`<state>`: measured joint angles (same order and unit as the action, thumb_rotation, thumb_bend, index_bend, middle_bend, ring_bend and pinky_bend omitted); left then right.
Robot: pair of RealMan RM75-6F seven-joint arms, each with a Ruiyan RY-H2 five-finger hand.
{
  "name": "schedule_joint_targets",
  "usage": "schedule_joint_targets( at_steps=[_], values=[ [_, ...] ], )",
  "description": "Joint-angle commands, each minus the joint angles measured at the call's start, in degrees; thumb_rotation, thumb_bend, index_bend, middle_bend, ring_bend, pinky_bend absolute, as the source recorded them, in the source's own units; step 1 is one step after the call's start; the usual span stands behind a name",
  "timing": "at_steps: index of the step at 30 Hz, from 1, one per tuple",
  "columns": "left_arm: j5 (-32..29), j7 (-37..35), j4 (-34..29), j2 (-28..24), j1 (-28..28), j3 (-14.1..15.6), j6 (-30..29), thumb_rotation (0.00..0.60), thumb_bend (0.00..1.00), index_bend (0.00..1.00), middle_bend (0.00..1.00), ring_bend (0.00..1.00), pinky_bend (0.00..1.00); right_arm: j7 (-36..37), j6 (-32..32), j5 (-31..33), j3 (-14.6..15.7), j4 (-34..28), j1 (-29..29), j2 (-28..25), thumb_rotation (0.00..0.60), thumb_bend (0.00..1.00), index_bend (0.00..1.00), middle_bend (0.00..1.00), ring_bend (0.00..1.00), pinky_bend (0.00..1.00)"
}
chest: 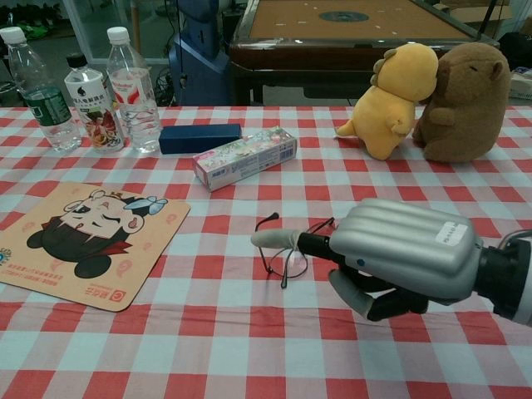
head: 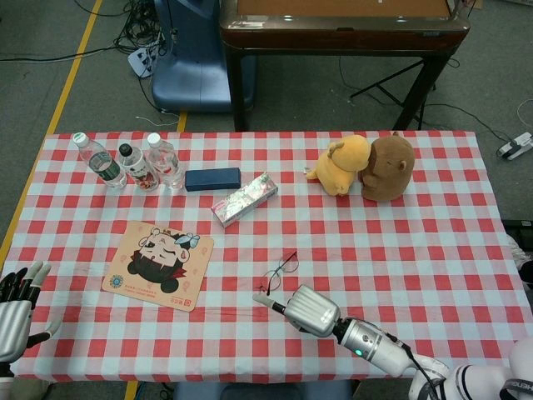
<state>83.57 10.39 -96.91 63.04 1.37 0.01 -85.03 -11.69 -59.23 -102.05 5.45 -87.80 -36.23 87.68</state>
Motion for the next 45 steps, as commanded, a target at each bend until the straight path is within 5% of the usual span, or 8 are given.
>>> schedule_joint_targets(
  at_steps=[1,18,45],
  values=[
    [-0.1,-0.5,0.3,0.0,0.0,-0.1,-0.1,0.6,0.25,0.0,0.0,0.0,0.0,-3.5,1.6,1.9,-1.4,1.1,-0.3,1.4,0.6,0.76,0.0,1.0,1.0,0.97],
    [-0.5,-2.6,2.3,0.4,0.0,-0.3,0.4,0.6,0.25,0.0,0.0,0.0,0.0,-8.8,4.8,10.1,-4.9,3.2,-0.3,3.9,0.6,0.76,0.0,1.0,1.0,0.97],
    [-0.6,-4.0,3.7,1.0,-0.3,-0.1,0.7,0.6,0.25,0.0,0.0,0.0,0.0,-1.5,11.9,20.9,-6.0,9.8,-1.2,6.7,0.6,0.76,0.0,1.0,1.0,0.97]
  ],
)
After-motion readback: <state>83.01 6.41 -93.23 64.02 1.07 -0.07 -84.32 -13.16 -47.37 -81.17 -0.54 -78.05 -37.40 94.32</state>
